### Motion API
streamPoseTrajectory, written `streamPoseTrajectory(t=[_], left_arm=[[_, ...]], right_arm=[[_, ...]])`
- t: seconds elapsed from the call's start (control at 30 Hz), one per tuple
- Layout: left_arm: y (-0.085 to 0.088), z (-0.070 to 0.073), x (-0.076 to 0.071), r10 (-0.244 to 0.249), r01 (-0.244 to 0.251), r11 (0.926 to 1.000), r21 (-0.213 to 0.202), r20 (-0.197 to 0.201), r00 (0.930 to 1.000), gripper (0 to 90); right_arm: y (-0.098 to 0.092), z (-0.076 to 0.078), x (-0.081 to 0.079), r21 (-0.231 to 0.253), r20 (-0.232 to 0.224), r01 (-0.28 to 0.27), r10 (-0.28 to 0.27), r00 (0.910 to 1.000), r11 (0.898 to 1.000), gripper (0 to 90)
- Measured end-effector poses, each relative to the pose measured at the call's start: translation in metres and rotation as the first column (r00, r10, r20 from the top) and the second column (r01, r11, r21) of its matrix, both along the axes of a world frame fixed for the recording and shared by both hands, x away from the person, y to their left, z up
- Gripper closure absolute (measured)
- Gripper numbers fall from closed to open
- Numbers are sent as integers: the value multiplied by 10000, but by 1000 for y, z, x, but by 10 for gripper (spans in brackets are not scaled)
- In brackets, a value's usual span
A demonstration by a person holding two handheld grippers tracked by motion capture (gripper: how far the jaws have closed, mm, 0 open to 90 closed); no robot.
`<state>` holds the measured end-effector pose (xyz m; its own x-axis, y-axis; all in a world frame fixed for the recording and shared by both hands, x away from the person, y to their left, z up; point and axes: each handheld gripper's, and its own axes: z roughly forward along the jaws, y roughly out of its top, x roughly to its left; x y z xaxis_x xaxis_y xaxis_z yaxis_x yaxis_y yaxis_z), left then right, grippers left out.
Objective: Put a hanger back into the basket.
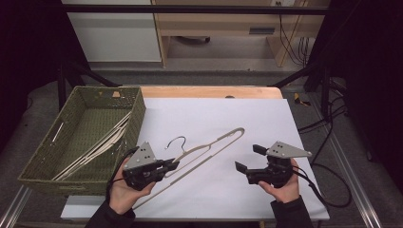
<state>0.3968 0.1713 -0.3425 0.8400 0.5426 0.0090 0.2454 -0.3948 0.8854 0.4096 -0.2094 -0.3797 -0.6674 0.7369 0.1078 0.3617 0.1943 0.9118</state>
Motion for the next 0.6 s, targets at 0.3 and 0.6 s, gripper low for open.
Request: streamPoseTrajectory(t=[0.3, 0.6], left_arm=[[15, 45, 1, 202, -194, 9997, -168, 516, 9985, 863], [48, 88, 17, 490, -454, 9977, -495, 722, 9962, 863]], right_arm=[[-12, -4, 0, -42, 87, 523, -523, 9986, 9986, 85], [-15, -4, -1, -126, 226, 761, -758, 9969, 9970, 74]])
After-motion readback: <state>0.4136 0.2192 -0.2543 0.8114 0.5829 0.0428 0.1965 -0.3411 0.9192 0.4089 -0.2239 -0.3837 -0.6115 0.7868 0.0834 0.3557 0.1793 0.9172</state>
